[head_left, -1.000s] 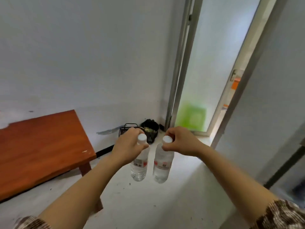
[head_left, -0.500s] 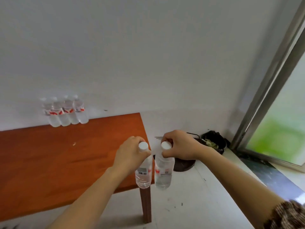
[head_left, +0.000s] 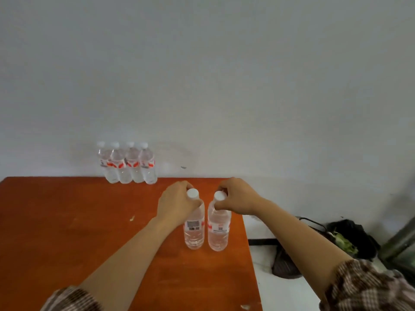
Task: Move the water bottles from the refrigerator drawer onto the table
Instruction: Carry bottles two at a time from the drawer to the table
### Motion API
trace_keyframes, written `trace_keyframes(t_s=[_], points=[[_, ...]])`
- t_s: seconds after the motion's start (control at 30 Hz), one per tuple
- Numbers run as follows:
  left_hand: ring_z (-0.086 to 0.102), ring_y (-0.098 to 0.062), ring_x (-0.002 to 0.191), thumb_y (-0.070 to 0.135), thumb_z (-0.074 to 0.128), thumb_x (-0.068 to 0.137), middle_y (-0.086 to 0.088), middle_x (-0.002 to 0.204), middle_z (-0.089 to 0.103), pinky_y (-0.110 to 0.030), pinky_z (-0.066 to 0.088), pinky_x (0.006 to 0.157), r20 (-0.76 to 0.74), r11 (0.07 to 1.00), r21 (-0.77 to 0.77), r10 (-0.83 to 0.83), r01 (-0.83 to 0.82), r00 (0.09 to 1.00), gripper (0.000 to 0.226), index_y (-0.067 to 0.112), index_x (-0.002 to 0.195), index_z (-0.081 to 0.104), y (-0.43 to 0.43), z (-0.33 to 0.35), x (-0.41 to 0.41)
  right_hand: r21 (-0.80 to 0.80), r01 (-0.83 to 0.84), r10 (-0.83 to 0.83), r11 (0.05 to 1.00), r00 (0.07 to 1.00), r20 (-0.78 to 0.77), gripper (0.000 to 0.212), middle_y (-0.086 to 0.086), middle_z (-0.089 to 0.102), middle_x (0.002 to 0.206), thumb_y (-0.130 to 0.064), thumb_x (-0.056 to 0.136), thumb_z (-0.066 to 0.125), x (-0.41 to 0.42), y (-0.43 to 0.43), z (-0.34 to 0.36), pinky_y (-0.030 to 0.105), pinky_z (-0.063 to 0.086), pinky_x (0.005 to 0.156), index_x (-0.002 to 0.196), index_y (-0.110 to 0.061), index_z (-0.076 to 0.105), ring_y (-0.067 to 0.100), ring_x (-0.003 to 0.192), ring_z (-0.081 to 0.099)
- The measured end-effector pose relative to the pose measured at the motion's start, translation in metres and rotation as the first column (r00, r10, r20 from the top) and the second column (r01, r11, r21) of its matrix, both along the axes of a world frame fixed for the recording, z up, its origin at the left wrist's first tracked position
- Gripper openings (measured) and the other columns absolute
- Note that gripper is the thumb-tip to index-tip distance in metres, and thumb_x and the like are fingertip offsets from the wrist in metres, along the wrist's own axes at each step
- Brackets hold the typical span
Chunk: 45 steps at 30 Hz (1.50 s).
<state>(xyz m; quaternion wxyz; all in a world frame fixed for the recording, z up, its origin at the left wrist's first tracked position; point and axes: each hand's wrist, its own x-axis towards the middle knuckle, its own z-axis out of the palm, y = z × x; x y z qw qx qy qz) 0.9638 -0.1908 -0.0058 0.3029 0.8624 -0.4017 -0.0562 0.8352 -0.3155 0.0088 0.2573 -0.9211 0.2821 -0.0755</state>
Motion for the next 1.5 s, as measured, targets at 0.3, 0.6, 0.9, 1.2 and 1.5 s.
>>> trace_keyframes(t_s=[0.3,0.6,0.9,1.2,1.5], points=[[0.059,-0.011,0.077,0.036,0.074,0.072,0.008,0.087,0.065,-0.022,0.044,0.064,0.011,1.0,0.007,-0.027,0.027,1.0,0.026,0.025,0.092,0.062,-0.07,-0.003,0.154,-0.011,0.039,-0.039,0.999,0.999,-0.027,0.033,-0.003,0.068,0.092,-0.037,0.069,0.074,0.149,-0.07,-0.008,0.034,0.057,0.071,0.097,-0.019,0.07,0.014,0.08,0.064],[0.055,-0.008,0.076,0.035,0.07,0.078,0.005,0.095,0.068,-0.014,0.033,0.055,-0.005,0.997,0.033,-0.076,0.076,0.997,0.03,0.019,0.103,0.064,-0.14,-0.034,0.292,-0.047,0.071,-0.078,0.996,0.985,-0.151,0.029,0.002,0.069,0.091,-0.032,0.07,0.069,0.281,-0.128,-0.031,0.036,0.053,0.069,0.093,-0.014,0.07,0.021,0.082,0.063],[0.061,-0.017,0.104,0.037,0.066,0.084,0.0,0.118,0.065,-0.026,0.047,0.084,0.019,0.994,0.078,-0.075,0.073,0.997,0.043,0.016,0.121,0.06,-0.176,-0.066,0.349,-0.046,0.167,-0.172,0.985,0.974,-0.149,0.014,0.0,0.066,0.084,-0.029,0.07,0.069,0.35,-0.16,-0.054,0.032,0.049,0.064,0.079,-0.018,0.066,0.025,0.082,0.061],[0.06,-0.019,0.106,0.033,0.061,0.089,-0.005,0.12,0.062,-0.024,0.045,0.082,0.043,0.991,0.106,-0.091,0.086,0.995,0.043,0.011,0.127,0.056,-0.189,-0.065,0.354,-0.001,0.179,-0.178,0.984,0.975,-0.133,0.031,-0.002,0.045,0.058,-0.019,0.073,0.069,0.365,-0.169,-0.055,0.024,0.028,0.047,0.055,-0.021,0.044,0.022,0.064,0.044],[0.064,-0.023,0.097,0.032,0.056,0.094,-0.007,0.103,0.067,-0.031,0.049,0.075,0.157,0.974,0.201,-0.14,0.107,0.978,0.027,0.012,0.113,0.054,-0.189,-0.066,0.35,0.023,0.247,-0.245,0.969,0.966,-0.083,0.042,0.006,0.063,0.12,-0.02,0.083,0.068,0.362,-0.159,-0.06,0.033,0.046,0.089,0.123,-0.014,0.06,0.026,0.109,0.057]])
